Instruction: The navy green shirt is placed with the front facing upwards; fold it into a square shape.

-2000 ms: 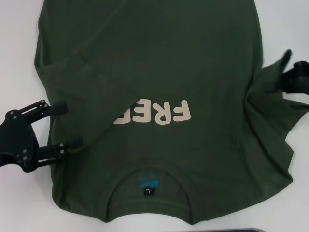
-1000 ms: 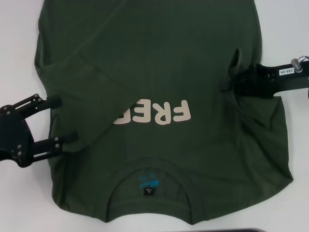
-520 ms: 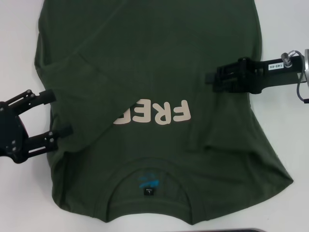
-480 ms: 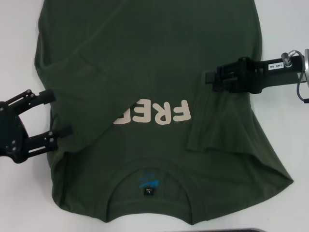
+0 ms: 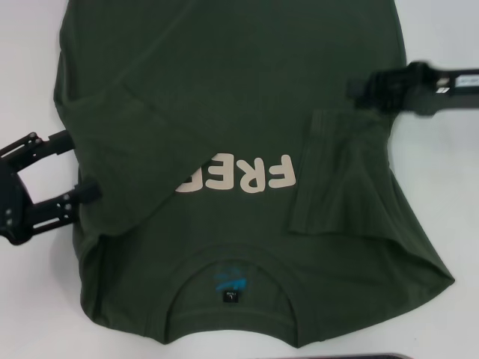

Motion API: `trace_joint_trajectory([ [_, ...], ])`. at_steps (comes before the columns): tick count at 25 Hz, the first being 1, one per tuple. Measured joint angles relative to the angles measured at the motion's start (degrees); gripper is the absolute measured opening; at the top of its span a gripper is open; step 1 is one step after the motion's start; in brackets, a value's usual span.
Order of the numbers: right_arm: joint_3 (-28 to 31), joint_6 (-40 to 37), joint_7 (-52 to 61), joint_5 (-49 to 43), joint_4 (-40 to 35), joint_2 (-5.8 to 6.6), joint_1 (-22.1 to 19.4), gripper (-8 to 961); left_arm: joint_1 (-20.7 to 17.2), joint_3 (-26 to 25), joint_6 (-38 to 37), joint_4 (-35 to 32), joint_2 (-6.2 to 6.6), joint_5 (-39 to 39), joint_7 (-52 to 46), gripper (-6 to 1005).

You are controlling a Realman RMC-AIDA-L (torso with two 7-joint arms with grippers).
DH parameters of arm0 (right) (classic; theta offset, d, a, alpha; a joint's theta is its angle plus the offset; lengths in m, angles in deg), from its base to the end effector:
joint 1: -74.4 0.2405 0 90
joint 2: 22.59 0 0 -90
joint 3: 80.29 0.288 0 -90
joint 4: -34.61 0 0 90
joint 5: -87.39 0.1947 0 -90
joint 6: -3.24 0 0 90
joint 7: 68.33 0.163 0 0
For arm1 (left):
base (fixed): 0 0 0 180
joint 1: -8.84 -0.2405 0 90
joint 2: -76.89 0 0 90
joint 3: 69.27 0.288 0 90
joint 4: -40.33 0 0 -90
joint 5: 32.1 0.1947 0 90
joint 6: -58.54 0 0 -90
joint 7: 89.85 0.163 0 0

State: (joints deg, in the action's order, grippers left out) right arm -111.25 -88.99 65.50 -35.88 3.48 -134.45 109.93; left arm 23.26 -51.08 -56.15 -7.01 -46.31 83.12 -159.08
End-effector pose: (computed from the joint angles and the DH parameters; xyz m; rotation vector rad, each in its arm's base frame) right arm 0.2843 0.3597 0.0076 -2.2952 1.9576 0.7556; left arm -0.3081 0.2269 0.0154 -2.5111 -0.5465 -1.0165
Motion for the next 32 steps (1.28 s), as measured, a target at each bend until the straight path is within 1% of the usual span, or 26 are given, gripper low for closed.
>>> trace_joint_trajectory([
  [1,0.3,-1.5,-3.7,3.6,-0.1,0.60,-0.9,431,0.1,0.0,0.1,0.0,0.20,-0.1,-1.3,849],
  [3,1.1,-3.8,-13.3,11.4,-0.1,1.11,-2.8,436,0.5,-0.6,0.2,0.0,0.74,-0.1,-4.4,849],
  [5,1.8,-4.7,-24.1,18.3,0.6,0.71,-4.8,442,1.0,-1.8,0.0,0.0,1.13,-0.2,-6.9,849],
  [6,1.9,-4.7,-27.5,20.1,1.1,0.31,-5.5,445,1.2,-2.3,-0.1,0.0,1.24,-0.2,-8.0,849],
  [8,1.9,-3.7,-34.5,23.0,1.7,-0.88,-6.9,450,1.5,-2.3,-0.4,-0.3,1.45,-0.2,-10.5,849],
  [10,1.3,-3.1,-39.4,22.7,0.6,-1.81,-7.6,456,1.8,-1.6,-0.9,-0.4,1.73,-0.2,-12.4,849],
  [13,-0.4,-5.3,-47.1,19.6,-1.8,-2.64,-8.2,561,2.0,-0.4,-1.5,-0.3,2.10,-0.1,-14.0,849],
  [14,-1.0,-6.9,-50.1,18.5,-2.5,-3.11,-8.4,596,2.0,-0.1,-1.6,-0.4,2.13,-0.1,-14.3,849],
  [16,-1.7,-9.8,-57.1,16.7,-5.3,-4.80,-9.6,666,1.9,0.7,-2.0,-0.5,2.22,0.0,-15.1,850],
  [18,-2.2,-11.7,-61.9,15.0,-9.5,-6.94,-11.5,754,1.6,1.4,-2.4,-0.5,2.34,0.0,-15.8,850],
  [19,-2.3,-12.1,-62.8,14.3,-11.2,-7.65,-12.4,798,1.5,1.6,-2.5,-0.5,2.37,-0.1,-15.9,850],
  [20,-2.3,-12.4,-62.9,14.0,-12.2,-7.91,-13.0,842,1.3,1.8,-2.7,-0.5,2.35,-0.1,-15.9,850],
  [21,-2.2,-12.9,-62.9,13.8,-12.8,-8.06,-13.7,886,1.2,2.0,-2.7,-0.5,2.29,-0.1,-15.9,850],
  [27,-0.8,-17.9,-62.7,14.1,-15.9,-7.79,-17.1,915,-0.3,2.2,-2.7,-0.5,2.06,0.2,-15.8,843],
  [29,-0.3,-18.1,-62.7,14.1,-16.5,-7.77,-17.9,924,-0.8,2.3,-2.7,-0.6,2.01,0.6,-15.7,841],
  [32,0.7,-17.9,-62.6,14.0,-16.6,-7.71,-18.6,924,-2.1,2.2,-2.7,-1.3,2.22,3.4,-16.1,841],
])
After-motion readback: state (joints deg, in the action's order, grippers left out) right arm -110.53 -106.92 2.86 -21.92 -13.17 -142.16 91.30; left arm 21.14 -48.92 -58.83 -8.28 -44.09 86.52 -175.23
